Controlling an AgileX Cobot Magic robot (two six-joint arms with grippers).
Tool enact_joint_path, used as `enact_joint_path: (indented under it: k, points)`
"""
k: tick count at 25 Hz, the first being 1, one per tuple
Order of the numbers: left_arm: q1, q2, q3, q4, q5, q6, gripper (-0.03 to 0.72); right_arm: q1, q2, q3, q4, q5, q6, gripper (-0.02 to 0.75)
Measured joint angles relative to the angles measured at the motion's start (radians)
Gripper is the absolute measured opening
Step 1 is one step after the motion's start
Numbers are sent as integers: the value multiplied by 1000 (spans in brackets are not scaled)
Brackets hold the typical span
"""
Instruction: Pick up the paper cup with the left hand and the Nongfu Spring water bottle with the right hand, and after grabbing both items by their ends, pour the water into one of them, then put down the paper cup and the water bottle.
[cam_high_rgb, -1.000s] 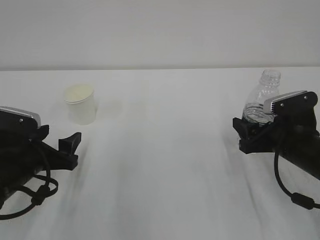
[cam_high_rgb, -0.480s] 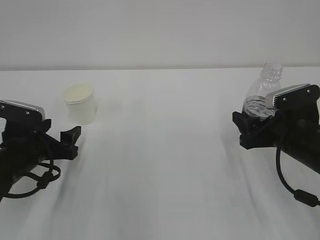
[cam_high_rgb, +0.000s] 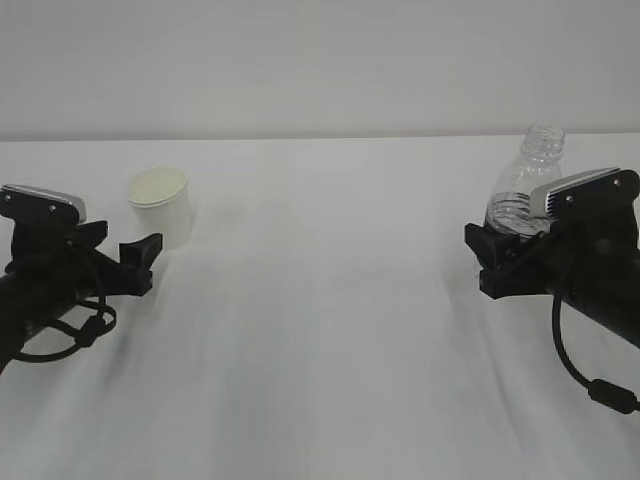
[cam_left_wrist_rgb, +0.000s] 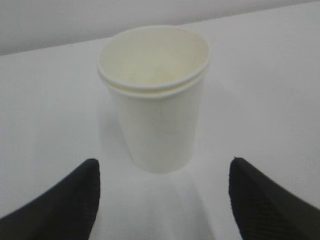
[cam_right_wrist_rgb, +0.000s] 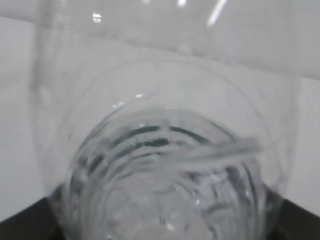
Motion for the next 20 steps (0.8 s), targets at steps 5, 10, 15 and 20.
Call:
enact_joint_path:
  k: [5, 10, 15, 20]
  points:
    - [28, 48, -84, 41, 39, -12, 578, 0, 0, 0, 0, 0, 0, 490]
    - [32, 94, -119, 73, 56, -24, 577, 0, 0, 0, 0, 0, 0, 490]
    - [32, 110, -124, 73, 43, -24, 576, 0, 0, 0, 0, 0, 0, 490]
    - [32, 144, -124, 73, 14, -24, 576, 0, 0, 0, -4, 0, 0, 490]
